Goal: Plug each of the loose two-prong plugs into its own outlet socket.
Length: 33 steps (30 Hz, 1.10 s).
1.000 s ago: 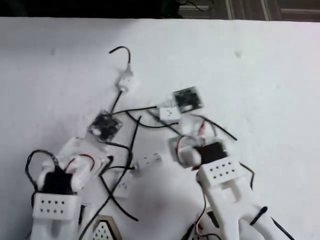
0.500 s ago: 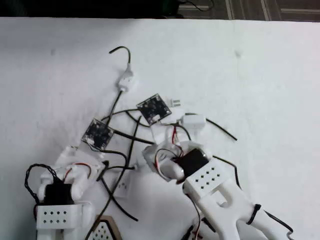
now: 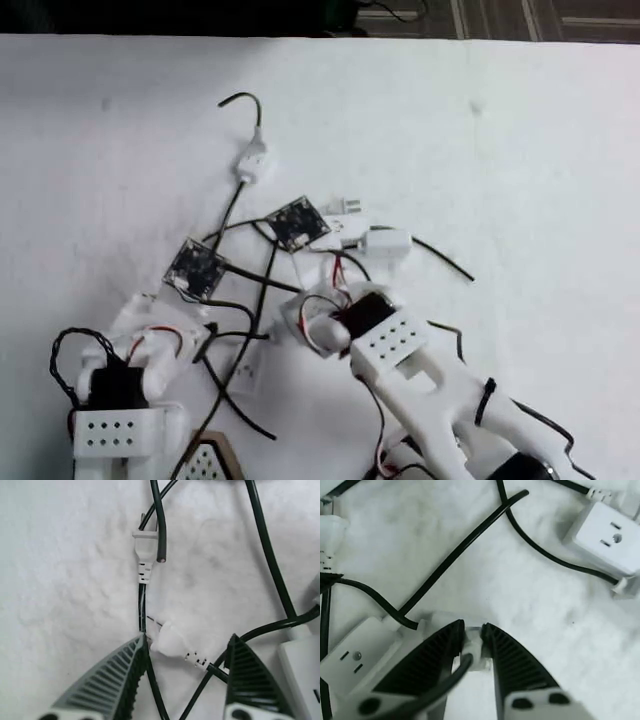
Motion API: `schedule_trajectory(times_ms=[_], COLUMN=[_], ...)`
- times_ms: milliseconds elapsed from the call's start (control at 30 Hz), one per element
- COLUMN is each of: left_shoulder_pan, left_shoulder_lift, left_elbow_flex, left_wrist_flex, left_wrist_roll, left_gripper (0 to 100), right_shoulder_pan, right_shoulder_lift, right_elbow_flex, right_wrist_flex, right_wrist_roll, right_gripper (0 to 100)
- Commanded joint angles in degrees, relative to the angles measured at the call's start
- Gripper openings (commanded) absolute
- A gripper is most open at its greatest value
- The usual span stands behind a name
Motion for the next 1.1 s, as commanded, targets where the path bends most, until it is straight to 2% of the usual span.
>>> schedule_trajectory(times_ms=[0, 400, 800, 933, 1067], left_shoulder_pan=[-0.57, -0.57, -0.57, -0.57, -0.57], left_shoulder_lift=[-0.57, -0.57, -0.57, -0.57, -0.57], left_elbow_flex=[-0.35, -0.26, -0.26, -0.26, 0.18], left_wrist_flex=[0.26, 0.26, 0.26, 0.26, 0.18], left_wrist_roll=[0.18, 0.09, 0.09, 0.09, 0.09], left_gripper=[26, 26, 26, 26, 26], right_shoulder_pan=[2.86, 3.82, 3.74, 3.74, 3.56], right_shoulder_lift=[0.57, 0.66, 1.1, 1.1, 1.1], right_elbow_flex=[-0.35, 0.09, 0.09, 0.18, 0.53], right_wrist_flex=[-1.36, 2.42, 5.05, 5.32, 4.97], right_wrist_roll=[-0.44, -0.53, -11.34, -17.14, -17.32], right_gripper=[1.7, 1.7, 1.7, 1.7, 1.7])
